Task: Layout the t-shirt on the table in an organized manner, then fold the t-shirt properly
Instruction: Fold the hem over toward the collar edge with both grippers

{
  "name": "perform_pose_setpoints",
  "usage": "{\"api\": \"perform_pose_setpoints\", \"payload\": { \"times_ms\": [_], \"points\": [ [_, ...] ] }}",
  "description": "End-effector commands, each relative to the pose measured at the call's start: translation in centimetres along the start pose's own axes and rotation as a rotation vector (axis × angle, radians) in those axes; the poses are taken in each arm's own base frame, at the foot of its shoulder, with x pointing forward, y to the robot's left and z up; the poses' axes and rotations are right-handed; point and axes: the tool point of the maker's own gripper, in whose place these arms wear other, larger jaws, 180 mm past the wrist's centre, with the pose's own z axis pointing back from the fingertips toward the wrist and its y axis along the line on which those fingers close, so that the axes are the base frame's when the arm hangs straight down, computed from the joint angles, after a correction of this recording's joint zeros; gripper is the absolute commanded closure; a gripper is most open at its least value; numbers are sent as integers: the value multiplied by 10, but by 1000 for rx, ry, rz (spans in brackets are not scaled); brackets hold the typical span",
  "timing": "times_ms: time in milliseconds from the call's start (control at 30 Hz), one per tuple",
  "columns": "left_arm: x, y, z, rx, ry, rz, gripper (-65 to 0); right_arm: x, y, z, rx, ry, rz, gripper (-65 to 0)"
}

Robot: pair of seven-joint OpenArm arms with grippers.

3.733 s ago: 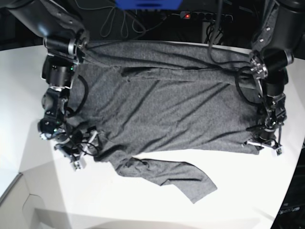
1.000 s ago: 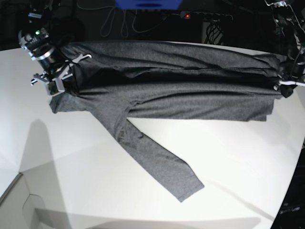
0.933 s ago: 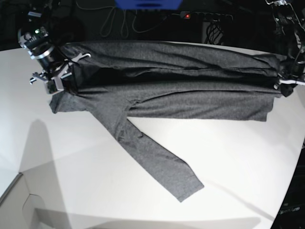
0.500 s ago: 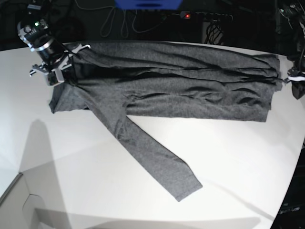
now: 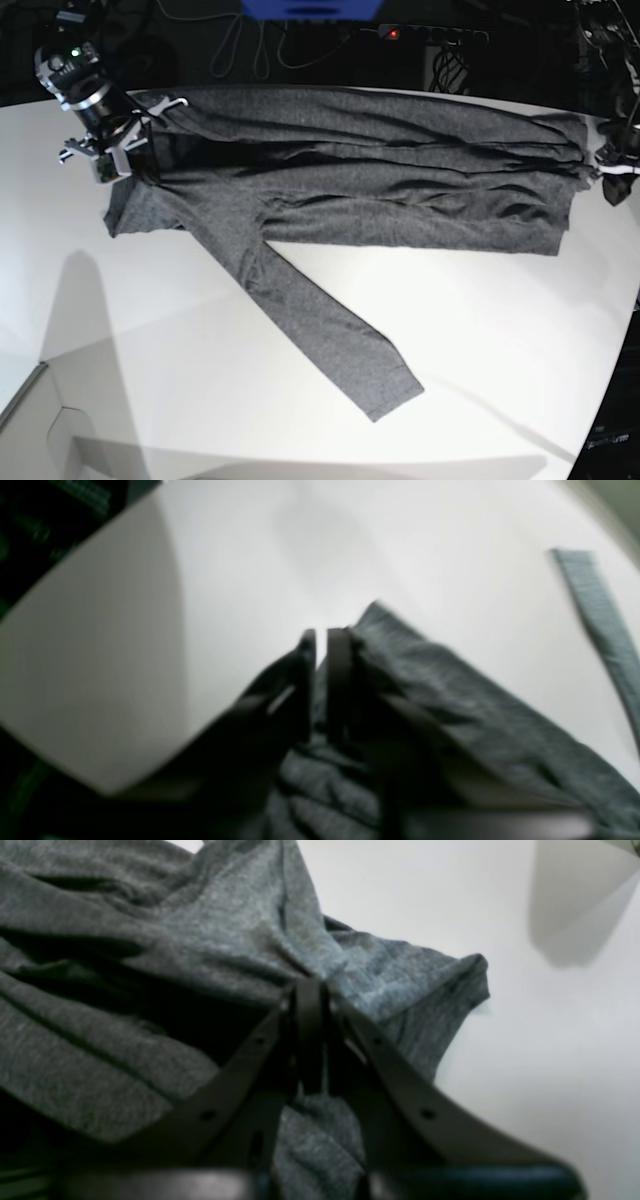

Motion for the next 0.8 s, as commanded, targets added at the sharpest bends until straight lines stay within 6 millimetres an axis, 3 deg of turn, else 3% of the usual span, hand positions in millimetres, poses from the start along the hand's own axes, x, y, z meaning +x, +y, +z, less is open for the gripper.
{"api": "perform_pose_setpoints", "payload": {
  "times_ms": [0, 100, 167, 333, 467, 600, 767],
  "points": [
    [17, -6, -2, -25, -48, -15, -119, 12, -2, 2, -3, -46, 5, 0],
    [10, -8, -8, -30, -30, -4, -254, 11, -2, 2, -3, -43, 5, 0],
    [5, -4, -11, -24, -19, 10, -290, 11, -2, 2, -3, -43, 6, 0],
    [2, -2, -30, -10, -7, 33, -284, 12, -3, 1, -4, -46, 7, 0],
    [-9, -20, -47, -32, 37, -25, -284, 13, -3, 1, -6, -48, 9, 0],
    [-13, -35, -55, -58, 48, -36, -284, 14, -4, 1, -6, -49, 11, 0],
    [-27, -36, -60, -60, 86, -25, -284, 14, -4, 0, -6, -49, 11, 0]
  ]
}}
